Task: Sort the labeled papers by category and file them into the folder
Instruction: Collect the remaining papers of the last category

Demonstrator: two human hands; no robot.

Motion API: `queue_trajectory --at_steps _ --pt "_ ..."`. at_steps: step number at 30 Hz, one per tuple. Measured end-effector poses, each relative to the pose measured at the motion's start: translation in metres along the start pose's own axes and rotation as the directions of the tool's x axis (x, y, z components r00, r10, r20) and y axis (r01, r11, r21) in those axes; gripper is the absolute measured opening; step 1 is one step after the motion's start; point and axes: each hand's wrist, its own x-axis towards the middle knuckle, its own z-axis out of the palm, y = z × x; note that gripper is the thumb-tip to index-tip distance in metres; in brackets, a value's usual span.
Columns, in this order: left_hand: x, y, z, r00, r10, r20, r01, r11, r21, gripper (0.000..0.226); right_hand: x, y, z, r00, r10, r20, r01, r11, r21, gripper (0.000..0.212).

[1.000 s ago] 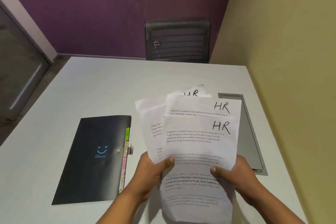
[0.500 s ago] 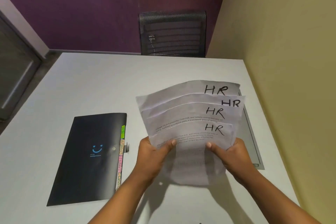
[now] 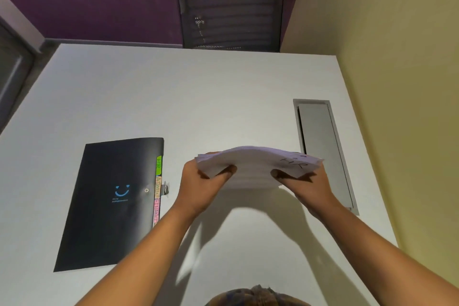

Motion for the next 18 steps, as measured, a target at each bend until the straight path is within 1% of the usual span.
queue_trajectory --at_steps 4,6,8,10,11,13,14,16,18 --pt "0.010 -0.009 0.002 1.000 -0.011 0.005 0.011 1.000 -0.002 0.029 0.010 0.009 0.007 0.997 0.071 -0.015 -0.071 0.997 -0.007 0.040" --pt "0.013 -0.009 0.002 1.000 -0.028 0.007 0.028 0.999 -0.019 0.032 0.013 0.007 0.010 0.997 0.079 -0.027 -0.079 0.997 -0.007 0.040" --pt "0.014 -0.009 0.000 1.000 -0.012 0.007 0.012 0.999 -0.037 0.033 0.015 0.005 0.010 0.997 0.053 -0.061 -0.052 0.999 0.014 0.036" --pt "0.014 -0.005 -0.001 1.000 0.026 0.001 -0.026 0.997 -0.075 0.033 0.015 0.002 0.007 0.995 0.009 -0.104 -0.002 0.998 0.068 0.032" --pt "0.015 -0.004 -0.001 0.999 0.053 -0.006 -0.054 0.996 -0.075 0.033 0.015 0.001 0.006 0.995 -0.016 -0.102 0.025 0.996 0.088 0.031" --pt "0.021 -0.012 0.001 0.997 0.082 -0.008 -0.082 0.997 -0.013 0.032 0.016 0.003 0.010 0.996 -0.023 -0.091 0.032 0.995 0.096 0.033" --pt "0.026 -0.020 0.003 0.998 0.064 -0.012 -0.063 0.998 0.030 0.029 0.019 0.008 0.014 0.995 0.010 -0.099 -0.002 0.996 0.084 0.036" --pt "0.033 -0.041 0.006 1.000 -0.019 -0.008 0.020 0.995 0.103 0.031 0.024 0.024 0.021 0.988 0.106 -0.114 -0.098 0.993 0.071 0.041" --pt "0.038 -0.061 0.007 0.998 -0.065 0.028 0.059 0.986 0.157 0.031 0.029 0.040 0.026 0.976 0.193 -0.105 -0.187 0.980 0.062 0.038"
